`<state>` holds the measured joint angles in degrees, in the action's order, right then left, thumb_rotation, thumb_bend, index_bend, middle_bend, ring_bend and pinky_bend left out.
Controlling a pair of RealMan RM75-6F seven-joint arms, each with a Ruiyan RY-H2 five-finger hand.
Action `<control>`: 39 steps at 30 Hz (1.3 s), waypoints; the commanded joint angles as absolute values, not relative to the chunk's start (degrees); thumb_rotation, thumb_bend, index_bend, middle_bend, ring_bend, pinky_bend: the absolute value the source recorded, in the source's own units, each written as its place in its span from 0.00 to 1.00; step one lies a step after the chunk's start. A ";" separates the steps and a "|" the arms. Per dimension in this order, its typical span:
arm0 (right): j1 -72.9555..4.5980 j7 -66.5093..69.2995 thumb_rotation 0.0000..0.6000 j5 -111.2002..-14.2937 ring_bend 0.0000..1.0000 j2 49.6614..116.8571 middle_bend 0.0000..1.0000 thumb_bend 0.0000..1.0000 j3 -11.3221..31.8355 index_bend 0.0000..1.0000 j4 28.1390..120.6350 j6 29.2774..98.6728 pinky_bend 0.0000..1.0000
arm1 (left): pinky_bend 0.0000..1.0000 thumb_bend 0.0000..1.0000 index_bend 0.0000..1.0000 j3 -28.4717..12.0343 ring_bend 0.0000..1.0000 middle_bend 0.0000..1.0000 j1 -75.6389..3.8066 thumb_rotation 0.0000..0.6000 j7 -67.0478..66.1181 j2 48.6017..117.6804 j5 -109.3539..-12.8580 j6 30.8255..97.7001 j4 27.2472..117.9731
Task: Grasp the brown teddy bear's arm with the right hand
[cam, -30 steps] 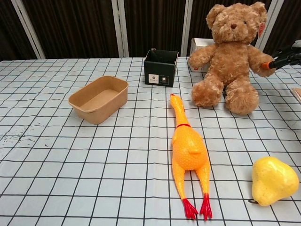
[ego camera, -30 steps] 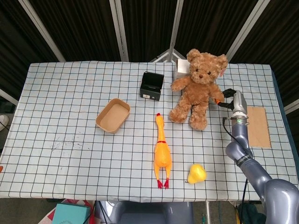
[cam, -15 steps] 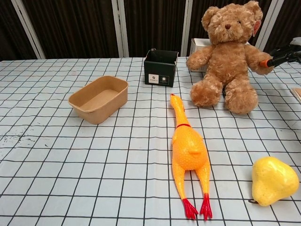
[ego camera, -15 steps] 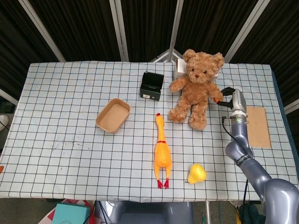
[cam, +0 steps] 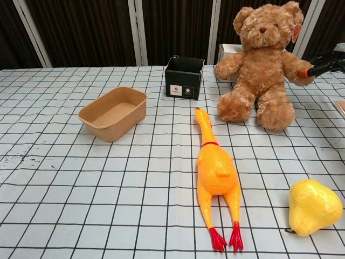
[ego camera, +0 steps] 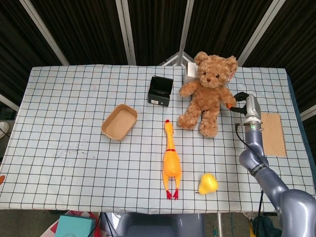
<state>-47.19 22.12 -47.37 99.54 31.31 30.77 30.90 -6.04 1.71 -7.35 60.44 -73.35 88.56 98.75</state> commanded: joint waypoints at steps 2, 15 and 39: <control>-46.41 21.61 1.00 -47.27 0.33 99.81 0.54 0.34 30.74 0.51 30.74 30.24 0.00 | 0.14 0.27 0.22 -6.01 0.00 0.00 1.77 1.00 -7.30 60.43 -73.46 88.71 98.77; -46.03 21.21 1.00 -48.60 0.33 98.53 0.54 0.36 30.53 0.51 33.19 30.99 0.00 | 0.13 0.27 0.22 -5.88 0.00 0.00 1.81 1.00 -7.48 60.49 -73.69 88.85 98.89; -43.08 23.90 1.00 -52.75 0.00 92.38 0.09 0.24 28.18 0.03 41.29 27.07 0.00 | 0.14 0.27 0.22 -5.86 0.00 0.00 2.03 1.00 -6.38 60.11 -73.86 88.97 98.77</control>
<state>-43.82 23.73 -52.08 93.42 28.86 40.20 27.82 -5.87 2.04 -6.40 60.12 -73.86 88.99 98.78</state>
